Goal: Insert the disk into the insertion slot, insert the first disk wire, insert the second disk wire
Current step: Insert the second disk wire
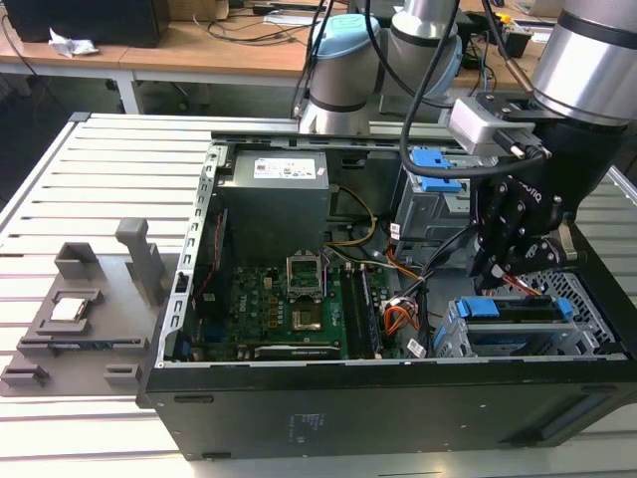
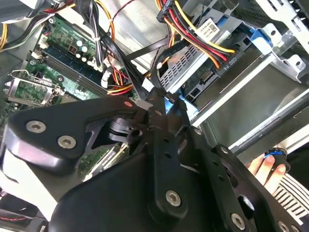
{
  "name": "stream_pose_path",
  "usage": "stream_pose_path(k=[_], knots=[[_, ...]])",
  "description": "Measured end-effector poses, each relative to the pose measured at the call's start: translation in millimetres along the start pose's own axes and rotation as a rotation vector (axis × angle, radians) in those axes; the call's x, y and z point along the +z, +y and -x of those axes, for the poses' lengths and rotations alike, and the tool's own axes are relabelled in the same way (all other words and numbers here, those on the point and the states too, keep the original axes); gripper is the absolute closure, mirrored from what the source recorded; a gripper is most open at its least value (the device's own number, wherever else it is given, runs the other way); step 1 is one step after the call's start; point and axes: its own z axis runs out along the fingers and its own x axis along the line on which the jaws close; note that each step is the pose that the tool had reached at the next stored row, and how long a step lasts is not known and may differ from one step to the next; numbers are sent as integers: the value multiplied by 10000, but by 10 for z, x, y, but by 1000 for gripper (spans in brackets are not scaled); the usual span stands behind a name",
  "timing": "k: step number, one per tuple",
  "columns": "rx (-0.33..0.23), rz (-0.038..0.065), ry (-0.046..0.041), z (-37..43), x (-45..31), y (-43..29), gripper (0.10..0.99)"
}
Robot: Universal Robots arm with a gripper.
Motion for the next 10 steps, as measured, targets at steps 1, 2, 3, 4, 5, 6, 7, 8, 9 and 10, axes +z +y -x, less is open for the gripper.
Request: stream_pose_path(k=[1,2,3,4,5,6,7,8,9,10], knots=[[0,0,3,0,0,0,878],[0,0,6,0,0,0,878],[0,1,9,0,0,0,878],[0,2,12,0,0,0,878],[1,2,16,0,0,0,878],[1,2,17,-2,1,0,878],[2,2,17,-14,2,3,878],[3,2,17,-60,6,10,878],[2,1,17,-94,10,14,878],[1,2,17,-131,14,19,878]])
